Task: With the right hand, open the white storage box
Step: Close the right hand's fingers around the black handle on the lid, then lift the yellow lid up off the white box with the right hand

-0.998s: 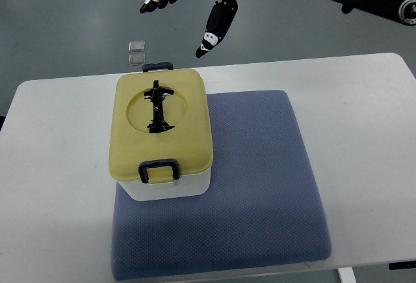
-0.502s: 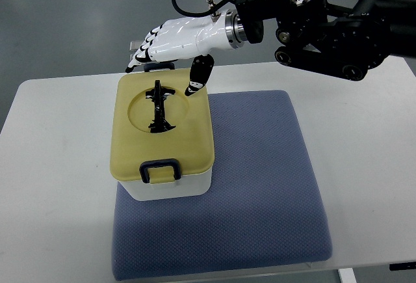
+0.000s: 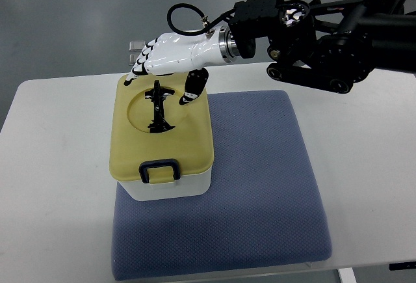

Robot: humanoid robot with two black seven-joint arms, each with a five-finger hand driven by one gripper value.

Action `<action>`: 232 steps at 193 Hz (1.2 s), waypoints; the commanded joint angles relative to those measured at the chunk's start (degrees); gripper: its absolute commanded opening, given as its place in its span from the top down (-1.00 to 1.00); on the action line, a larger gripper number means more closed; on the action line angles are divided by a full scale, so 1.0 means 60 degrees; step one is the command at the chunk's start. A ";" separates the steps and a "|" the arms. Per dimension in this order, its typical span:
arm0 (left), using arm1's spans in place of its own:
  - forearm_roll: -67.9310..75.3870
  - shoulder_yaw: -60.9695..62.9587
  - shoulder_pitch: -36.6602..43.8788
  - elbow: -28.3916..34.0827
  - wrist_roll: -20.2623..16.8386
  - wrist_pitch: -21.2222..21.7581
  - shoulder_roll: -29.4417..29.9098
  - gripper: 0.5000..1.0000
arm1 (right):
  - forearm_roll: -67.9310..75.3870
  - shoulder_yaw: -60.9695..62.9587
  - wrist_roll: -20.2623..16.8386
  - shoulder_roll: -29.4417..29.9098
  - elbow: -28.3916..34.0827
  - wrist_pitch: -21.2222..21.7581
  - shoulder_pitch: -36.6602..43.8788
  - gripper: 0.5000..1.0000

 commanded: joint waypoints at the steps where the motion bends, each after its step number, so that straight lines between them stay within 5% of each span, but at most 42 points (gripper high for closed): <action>1: 0.0003 0.0016 0.0001 0.0000 0.0000 0.0000 0.0000 -1.00 | 0.0001 -0.0020 0.0012 0.0027 0.0000 -0.0101 -0.0064 -0.12; 33: -0.0011 0.0016 0.0001 0.0000 0.0000 0.0000 0.0000 -1.00 | 0.0001 -0.0079 0.0012 0.0100 0.0000 -0.0160 -0.0064 1.00; 134: 0.0003 -0.0014 0.0001 0.0088 0.0000 0.0000 0.0000 -1.00 | 0.0396 0.0449 -0.0120 -0.0046 0.0219 -0.0160 0.0727 1.00; 232: 0.0003 0.0001 0.0001 0.0044 0.0000 0.0000 0.0000 -1.00 | 0.0411 0.0317 0.0232 -0.3064 0.1230 0.0045 0.1474 1.00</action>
